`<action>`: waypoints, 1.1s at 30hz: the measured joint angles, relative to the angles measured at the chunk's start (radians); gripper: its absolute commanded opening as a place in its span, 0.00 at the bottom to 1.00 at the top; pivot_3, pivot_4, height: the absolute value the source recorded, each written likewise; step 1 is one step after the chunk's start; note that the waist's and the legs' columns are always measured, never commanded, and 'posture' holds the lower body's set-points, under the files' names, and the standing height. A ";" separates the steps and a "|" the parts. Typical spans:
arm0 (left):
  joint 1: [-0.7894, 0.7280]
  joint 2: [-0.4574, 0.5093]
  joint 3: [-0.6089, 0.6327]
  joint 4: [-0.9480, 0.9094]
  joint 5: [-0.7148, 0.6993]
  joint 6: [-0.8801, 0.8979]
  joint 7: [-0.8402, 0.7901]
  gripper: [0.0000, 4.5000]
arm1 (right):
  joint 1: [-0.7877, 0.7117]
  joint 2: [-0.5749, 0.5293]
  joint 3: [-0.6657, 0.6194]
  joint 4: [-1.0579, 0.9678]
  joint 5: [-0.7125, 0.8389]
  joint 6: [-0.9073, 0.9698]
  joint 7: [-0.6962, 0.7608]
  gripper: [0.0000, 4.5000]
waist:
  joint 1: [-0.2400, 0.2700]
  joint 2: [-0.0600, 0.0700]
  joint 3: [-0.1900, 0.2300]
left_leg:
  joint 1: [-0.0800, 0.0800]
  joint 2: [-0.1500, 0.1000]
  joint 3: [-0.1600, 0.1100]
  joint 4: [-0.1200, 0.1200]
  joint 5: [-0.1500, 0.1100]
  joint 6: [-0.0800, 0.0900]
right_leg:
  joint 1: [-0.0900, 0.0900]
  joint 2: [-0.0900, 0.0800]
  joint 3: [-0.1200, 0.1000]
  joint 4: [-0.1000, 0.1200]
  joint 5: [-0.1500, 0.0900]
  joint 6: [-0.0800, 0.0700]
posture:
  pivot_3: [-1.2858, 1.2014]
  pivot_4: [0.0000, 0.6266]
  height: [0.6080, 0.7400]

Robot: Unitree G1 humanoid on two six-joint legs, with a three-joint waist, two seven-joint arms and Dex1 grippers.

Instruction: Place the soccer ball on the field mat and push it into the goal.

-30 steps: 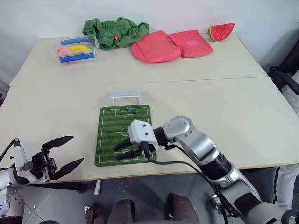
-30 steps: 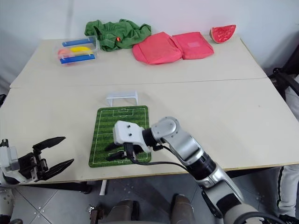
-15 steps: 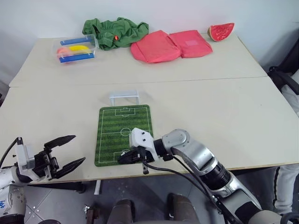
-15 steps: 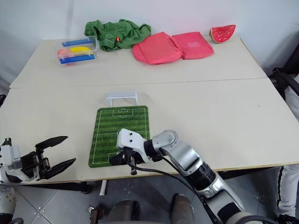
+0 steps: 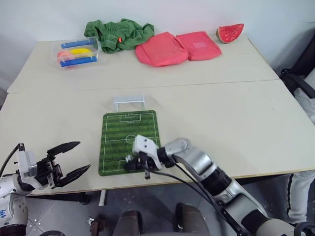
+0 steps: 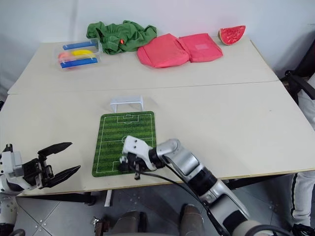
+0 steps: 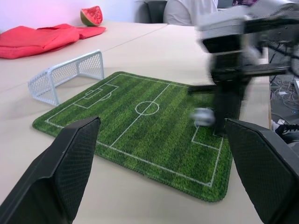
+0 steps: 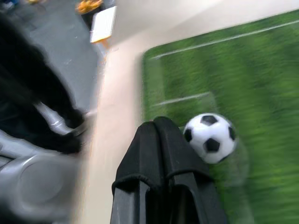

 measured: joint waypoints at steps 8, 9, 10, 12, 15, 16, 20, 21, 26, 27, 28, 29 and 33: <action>-0.056 0.009 -0.002 0.037 0.006 0.001 0.002 1.00 | -0.180 0.020 -0.312 0.163 0.047 -0.051 -0.177 0.01 | 0.002 0.000 0.000 | 0.000 0.000 0.001 -0.002 -0.001 0.000 | -0.001 0.000 0.000 -0.001 0.000 0.000 | 0.52 0.24 1.00; -0.069 0.012 -0.004 0.040 0.010 0.001 0.002 1.00 | -0.181 0.014 -0.346 0.163 0.057 -0.051 -0.189 0.01 | 0.003 0.000 0.000 | -0.001 0.000 0.001 -0.002 -0.001 0.000 | -0.001 0.000 0.000 -0.001 0.000 0.000 | 0.52 0.24 1.00; -0.074 0.013 -0.004 0.042 0.013 0.001 0.003 1.00 | -0.183 0.006 -0.364 0.162 0.061 -0.050 -0.195 0.01 | 0.002 0.000 0.000 | -0.001 0.000 0.001 -0.003 -0.001 0.000 | -0.001 0.000 0.000 -0.001 0.000 0.000 | 0.52 0.24 1.00; -0.082 0.015 -0.004 0.049 0.019 0.000 0.004 1.00 | -0.183 -0.015 -0.392 0.144 0.074 -0.045 -0.197 0.01 | 0.000 0.000 0.000 | 0.000 0.000 0.002 -0.003 -0.001 0.000 | -0.001 0.000 0.000 -0.002 0.000 0.000 | 0.52 0.24 1.00; -0.095 0.016 -0.007 0.071 0.024 0.008 0.017 1.00 | -0.162 -0.043 -0.408 0.074 0.093 -0.027 -0.182 0.01 | -0.007 0.000 0.000 | 0.000 0.000 0.003 -0.004 -0.001 0.000 | -0.002 0.000 0.000 -0.002 0.000 0.000 | 0.52 0.24 1.00; -0.103 0.016 -0.010 0.071 0.024 0.022 0.030 1.00 | -0.139 -0.067 -0.406 0.037 0.102 -0.026 -0.160 0.01 | -0.007 0.000 0.000 | 0.000 0.000 0.003 -0.005 -0.001 0.000 | -0.002 0.000 0.000 -0.002 0.000 0.000 | 0.52 0.24 1.00; -0.120 0.023 -0.005 0.078 0.028 0.084 0.118 1.00 | -0.047 -0.208 -0.375 -0.068 0.134 0.026 -0.036 0.13 | -0.002 0.000 0.000 | 0.000 0.000 0.003 -0.004 -0.001 0.001 | -0.002 0.000 0.000 -0.003 0.000 0.000 | 0.52 0.24 1.00; -0.123 0.024 0.006 0.083 0.035 0.091 0.151 1.00 | -0.022 -0.252 -0.360 -0.080 0.134 0.035 0.006 0.19 | 0.000 -0.001 0.000 | 0.000 0.000 0.003 -0.004 -0.001 0.001 | -0.002 0.000 0.000 -0.003 0.000 0.000 | 0.52 0.24 1.00; -0.149 0.024 0.059 0.120 0.070 0.117 0.354 1.00 | 0.062 -0.369 -0.359 -0.013 0.117 -0.107 0.133 0.56 | 0.001 -0.001 0.000 | 0.000 0.000 0.005 -0.004 -0.001 0.001 | -0.002 0.000 0.001 -0.003 0.000 0.000 | 0.52 0.24 1.00; -0.150 0.024 0.065 0.120 0.080 0.112 0.387 1.00 | 0.086 -0.398 -0.361 -0.011 0.119 -0.151 0.178 0.64 | 0.002 -0.001 0.000 | 0.001 0.000 0.005 -0.004 -0.001 0.001 | -0.002 0.000 0.001 -0.004 0.000 0.000 | 0.52 0.24 1.00; -0.147 0.024 0.074 0.120 0.085 0.106 0.402 1.00 | 0.103 -0.416 -0.364 -0.008 0.119 -0.177 0.205 0.70 | 0.002 -0.001 0.000 | 0.001 0.000 0.005 -0.005 -0.001 0.001 | -0.002 0.000 0.001 -0.004 0.000 0.000 | 0.52 0.24 1.00; -0.140 0.024 0.085 0.120 0.091 0.093 0.416 1.00 | 0.125 -0.437 -0.372 0.001 0.121 -0.206 0.236 0.79 | 0.002 -0.002 0.000 | 0.001 0.000 0.006 -0.005 -0.001 0.001 | -0.002 0.000 0.001 -0.004 0.000 0.000 | 0.52 0.24 1.00; -0.112 0.024 0.145 0.123 0.080 0.077 0.448 1.00 | 0.196 -0.485 -0.396 0.058 0.130 -0.359 0.353 1.00 | 0.002 -0.002 0.000 | 0.001 0.000 0.006 -0.005 -0.001 0.001 | -0.002 0.000 0.001 -0.005 0.000 0.000 | 0.52 0.24 1.00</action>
